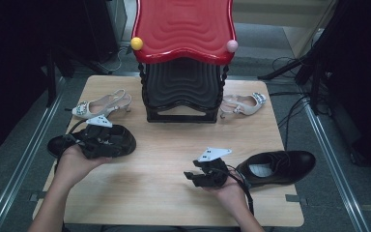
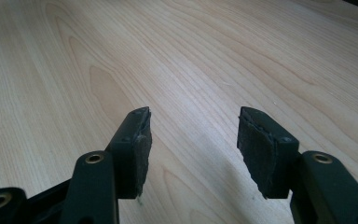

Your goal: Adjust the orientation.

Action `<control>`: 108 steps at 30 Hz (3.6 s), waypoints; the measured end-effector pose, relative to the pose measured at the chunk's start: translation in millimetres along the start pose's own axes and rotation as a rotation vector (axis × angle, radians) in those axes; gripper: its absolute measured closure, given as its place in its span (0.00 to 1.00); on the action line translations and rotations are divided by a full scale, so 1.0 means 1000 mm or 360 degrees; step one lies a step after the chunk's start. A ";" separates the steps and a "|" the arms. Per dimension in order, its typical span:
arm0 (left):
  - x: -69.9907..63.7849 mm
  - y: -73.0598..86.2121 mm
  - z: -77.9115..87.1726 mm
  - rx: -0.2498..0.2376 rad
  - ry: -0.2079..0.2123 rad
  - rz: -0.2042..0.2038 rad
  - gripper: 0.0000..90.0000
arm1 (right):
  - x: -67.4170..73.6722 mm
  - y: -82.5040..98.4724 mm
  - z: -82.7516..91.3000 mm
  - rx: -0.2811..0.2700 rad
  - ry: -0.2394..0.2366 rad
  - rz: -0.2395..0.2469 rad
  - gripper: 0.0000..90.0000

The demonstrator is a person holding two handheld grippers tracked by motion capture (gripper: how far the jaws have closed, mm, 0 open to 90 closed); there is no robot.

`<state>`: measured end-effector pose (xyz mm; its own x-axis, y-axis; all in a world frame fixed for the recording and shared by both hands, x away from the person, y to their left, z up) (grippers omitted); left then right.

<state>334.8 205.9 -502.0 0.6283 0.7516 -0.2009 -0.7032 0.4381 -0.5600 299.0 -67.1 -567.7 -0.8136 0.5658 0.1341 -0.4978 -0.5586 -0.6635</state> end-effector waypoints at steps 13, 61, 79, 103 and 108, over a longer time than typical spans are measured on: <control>0.031 -0.008 -0.023 0.0082 -0.0060 0.0103 0.55 | 0.000 0.001 -0.003 0.0021 0.0011 0.0008 0.50; -0.058 -0.018 -0.026 0.0238 -0.0173 -0.0019 0.90 | -0.008 -0.002 0.007 -0.0016 0.0031 -0.0008 0.49; -0.140 -0.037 -0.075 0.0296 -0.0027 -0.0304 0.89 | -0.019 -0.001 0.018 -0.0047 0.0055 -0.0057 0.50; -0.148 -0.039 -0.095 0.0250 0.0146 -0.0347 0.79 | -0.018 0.011 0.017 -0.0017 0.0073 -0.0087 0.50; -0.145 -0.042 -0.072 0.0167 0.0190 -0.0333 0.68 | -0.019 0.010 0.018 -0.0022 0.0066 -0.0096 0.50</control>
<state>296.9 43.5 -507.1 0.7942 0.5785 -0.1860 -0.5803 0.6314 -0.5144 303.9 -94.3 -564.2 -0.7689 0.6230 0.1437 -0.5410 -0.5143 -0.6654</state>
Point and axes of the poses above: each handheld gripper's, and its own axes: z roughly backward along the jaws, y roughly out of its underside, x roughly to its left, the point moved 8 cm from there along -z, roughly forward along the jaws, and after that the axes turned 5 degrees about x, right-handed, at the moved point
